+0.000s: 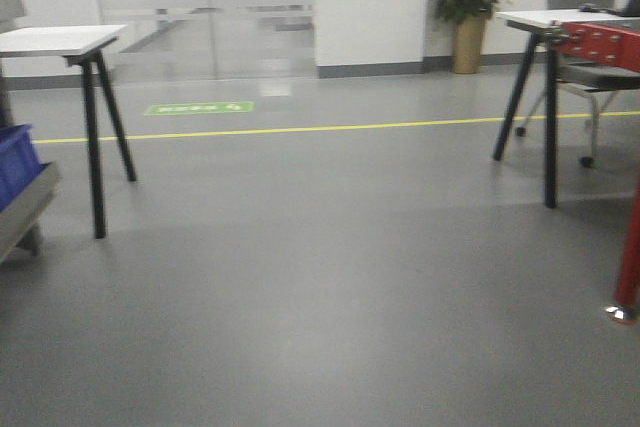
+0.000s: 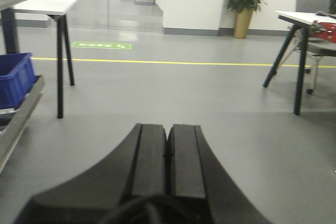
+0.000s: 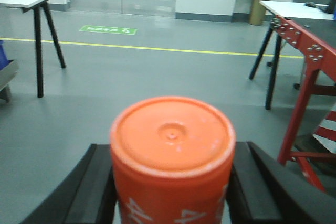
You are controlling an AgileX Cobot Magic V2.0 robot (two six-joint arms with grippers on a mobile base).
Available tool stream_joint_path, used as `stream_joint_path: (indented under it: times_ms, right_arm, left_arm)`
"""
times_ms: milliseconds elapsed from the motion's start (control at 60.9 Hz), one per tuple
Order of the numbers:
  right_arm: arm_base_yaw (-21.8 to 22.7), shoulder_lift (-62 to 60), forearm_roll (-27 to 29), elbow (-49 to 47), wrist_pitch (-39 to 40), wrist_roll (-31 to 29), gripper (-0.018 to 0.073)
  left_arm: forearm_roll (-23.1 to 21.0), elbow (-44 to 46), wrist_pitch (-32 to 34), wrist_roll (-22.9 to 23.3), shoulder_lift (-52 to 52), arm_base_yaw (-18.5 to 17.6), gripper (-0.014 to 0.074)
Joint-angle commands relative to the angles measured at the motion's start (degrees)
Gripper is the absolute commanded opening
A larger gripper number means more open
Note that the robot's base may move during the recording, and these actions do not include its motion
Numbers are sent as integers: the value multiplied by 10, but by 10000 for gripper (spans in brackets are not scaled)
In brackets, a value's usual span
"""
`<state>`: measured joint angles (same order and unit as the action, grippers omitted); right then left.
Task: Grab orange capacitor from left shelf to right conveyor
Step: 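Drive the base across the floor holding the cylinder in the right gripper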
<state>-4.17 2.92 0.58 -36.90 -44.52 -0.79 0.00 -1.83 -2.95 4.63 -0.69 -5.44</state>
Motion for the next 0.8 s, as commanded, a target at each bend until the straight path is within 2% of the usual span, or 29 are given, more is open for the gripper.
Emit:
stream_joint_path:
  times_ms: [0, 788]
  right_arm:
    - [0, 10, -2, -13, 52, -1, 97]
    - [0, 10, -2, -13, 52, -1, 97]
  left_arm:
    - [0, 3, 51, 0, -11, -4, -105]
    - [0, 3, 51, 0, -11, -3, -105]
